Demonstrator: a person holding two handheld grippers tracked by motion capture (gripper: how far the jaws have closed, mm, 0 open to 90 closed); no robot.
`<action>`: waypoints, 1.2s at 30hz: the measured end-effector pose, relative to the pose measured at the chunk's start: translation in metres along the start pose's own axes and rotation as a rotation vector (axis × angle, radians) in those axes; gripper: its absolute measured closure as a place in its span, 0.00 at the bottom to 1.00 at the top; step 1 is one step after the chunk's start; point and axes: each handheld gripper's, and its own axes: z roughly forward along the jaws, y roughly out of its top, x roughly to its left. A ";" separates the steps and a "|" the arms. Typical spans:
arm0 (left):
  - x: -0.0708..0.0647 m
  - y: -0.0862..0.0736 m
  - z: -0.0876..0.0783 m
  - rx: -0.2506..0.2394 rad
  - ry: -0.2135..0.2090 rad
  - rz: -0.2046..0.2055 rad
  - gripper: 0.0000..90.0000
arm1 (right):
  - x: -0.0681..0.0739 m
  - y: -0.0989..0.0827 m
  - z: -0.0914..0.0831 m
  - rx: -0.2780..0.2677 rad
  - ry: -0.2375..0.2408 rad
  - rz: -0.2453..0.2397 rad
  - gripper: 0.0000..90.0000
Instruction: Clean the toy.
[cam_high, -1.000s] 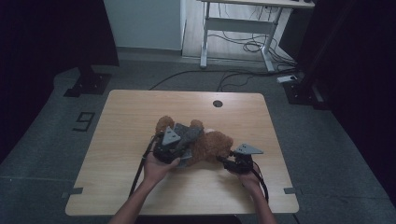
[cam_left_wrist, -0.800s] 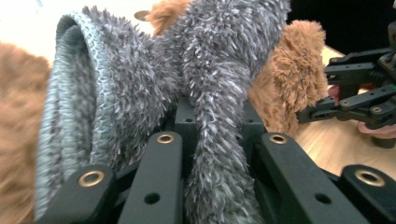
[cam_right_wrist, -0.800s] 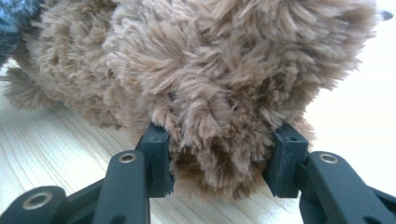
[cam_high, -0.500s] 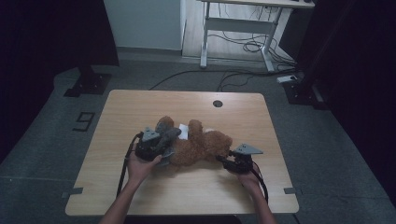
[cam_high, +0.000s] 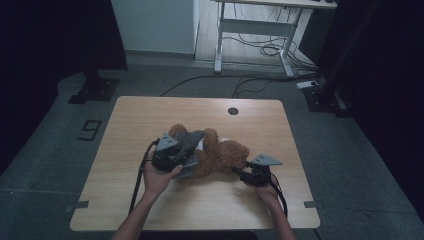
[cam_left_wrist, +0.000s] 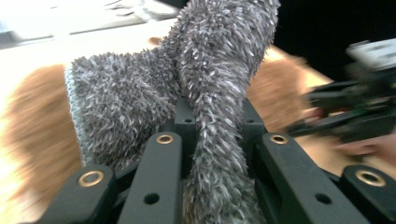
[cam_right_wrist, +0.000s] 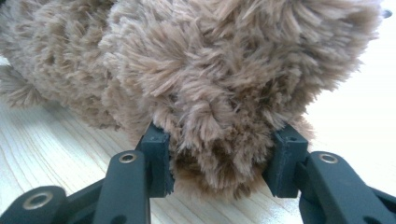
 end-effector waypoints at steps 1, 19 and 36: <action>-0.010 0.006 0.005 -0.003 -0.015 0.022 0.85 | 0.000 0.000 0.000 -0.001 -0.001 -0.003 0.58; -0.074 0.020 0.143 0.171 -0.110 0.079 0.85 | 0.000 -0.004 -0.001 0.016 -0.005 -0.006 0.57; -0.021 0.011 0.087 0.162 -0.001 0.053 0.85 | 0.003 -0.002 0.000 0.010 0.005 -0.012 0.59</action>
